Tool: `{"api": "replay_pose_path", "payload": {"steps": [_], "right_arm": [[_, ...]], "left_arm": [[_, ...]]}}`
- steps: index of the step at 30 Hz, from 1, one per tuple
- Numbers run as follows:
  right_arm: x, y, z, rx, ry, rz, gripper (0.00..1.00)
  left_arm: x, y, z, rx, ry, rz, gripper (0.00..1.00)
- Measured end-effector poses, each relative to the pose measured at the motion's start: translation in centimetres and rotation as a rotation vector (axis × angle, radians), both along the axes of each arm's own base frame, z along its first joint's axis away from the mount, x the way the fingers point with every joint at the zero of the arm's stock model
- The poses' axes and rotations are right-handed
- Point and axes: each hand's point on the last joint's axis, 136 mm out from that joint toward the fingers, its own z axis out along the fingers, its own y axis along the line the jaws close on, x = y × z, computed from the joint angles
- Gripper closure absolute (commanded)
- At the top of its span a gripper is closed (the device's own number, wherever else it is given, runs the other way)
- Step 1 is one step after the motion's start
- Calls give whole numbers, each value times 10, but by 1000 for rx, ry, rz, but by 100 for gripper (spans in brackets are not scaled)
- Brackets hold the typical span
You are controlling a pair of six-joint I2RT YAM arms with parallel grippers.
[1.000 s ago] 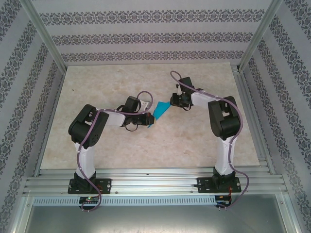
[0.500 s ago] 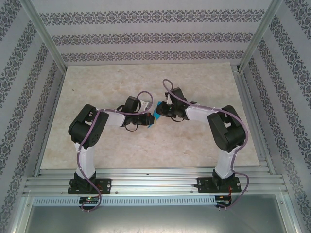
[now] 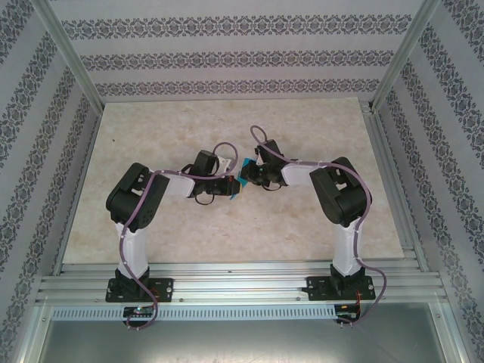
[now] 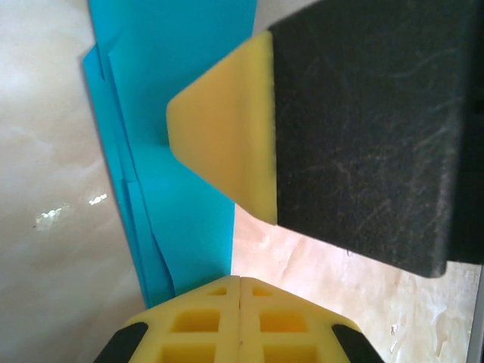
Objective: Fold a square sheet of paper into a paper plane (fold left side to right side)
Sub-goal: Fold the wing for the fifth time at the center of the table.
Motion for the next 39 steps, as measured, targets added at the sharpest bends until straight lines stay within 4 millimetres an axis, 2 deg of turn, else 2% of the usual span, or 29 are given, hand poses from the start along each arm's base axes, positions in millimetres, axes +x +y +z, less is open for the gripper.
{"api": "replay_pose_path", "payload": {"steps": [8, 23, 32, 39], "right_arm": [[0, -2, -3, -66, 6, 5, 82], [-1, -1, -3, -84, 15, 18, 82], [0, -1, -3, -90, 11, 18, 82], [0, -1, -2, -93, 11, 21, 82]], "left_arm": [[-13, 8, 0, 17, 2, 2, 93], [-37, 23, -2, 53, 9, -19, 94], [-63, 37, -1, 108, 130, -15, 96], [-48, 22, 26, 43, 125, -13, 96]]}}
